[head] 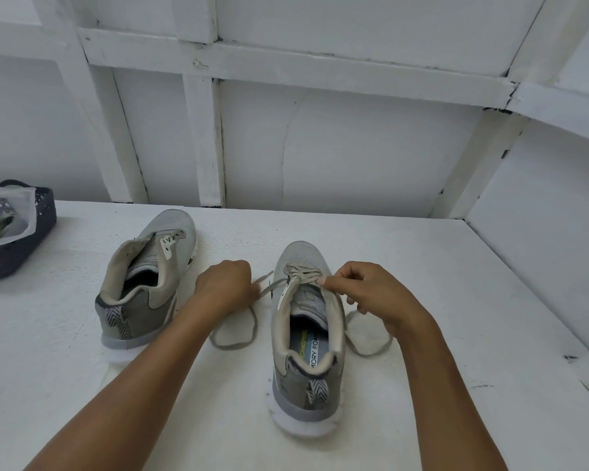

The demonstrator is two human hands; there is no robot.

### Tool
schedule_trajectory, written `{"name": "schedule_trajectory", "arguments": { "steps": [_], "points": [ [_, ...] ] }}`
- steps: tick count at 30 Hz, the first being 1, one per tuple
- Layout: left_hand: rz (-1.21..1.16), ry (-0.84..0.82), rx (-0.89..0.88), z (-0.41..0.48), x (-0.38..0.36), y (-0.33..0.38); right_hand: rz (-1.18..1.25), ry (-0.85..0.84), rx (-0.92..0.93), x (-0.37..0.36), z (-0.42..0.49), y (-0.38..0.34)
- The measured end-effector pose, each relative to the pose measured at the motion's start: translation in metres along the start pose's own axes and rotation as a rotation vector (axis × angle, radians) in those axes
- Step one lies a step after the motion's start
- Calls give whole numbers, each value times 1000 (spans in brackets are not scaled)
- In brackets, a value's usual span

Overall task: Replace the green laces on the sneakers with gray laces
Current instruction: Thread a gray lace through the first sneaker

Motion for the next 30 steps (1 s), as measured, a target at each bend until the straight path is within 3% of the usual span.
{"name": "schedule_trajectory", "arguments": {
  "steps": [5,11,13,17,22,25,30],
  "points": [
    [-109,38,-37,5,5,10,21,33,-11,2,-8,3],
    [-795,136,3,0,31,17,129,36,-56,6,-11,4],
    [-921,118,-50,-1,39,23,170,28,-68,7,-11,5],
    [-929,115,-177,-13,57,43,243,6,-109,6,-11,8],
    [-824,-12,-381,-31,65,71,355,-12,-170,8,-11,15],
    [-632,-24,-430,-36,62,84,375,-39,-185,9,-12,16],
    [-652,6,-442,-37,61,91,407,-62,-209,10,-11,22]
  ]
}}
Point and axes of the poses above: each hand's wrist, its own z-axis towards the middle knuckle, its own x-axis out of the back of the hand, y = z × x, the point moved 7 cm from there along z, towards the middle knuckle, and after that the axes turned 6 degrees about y, right-handed, at the moved point
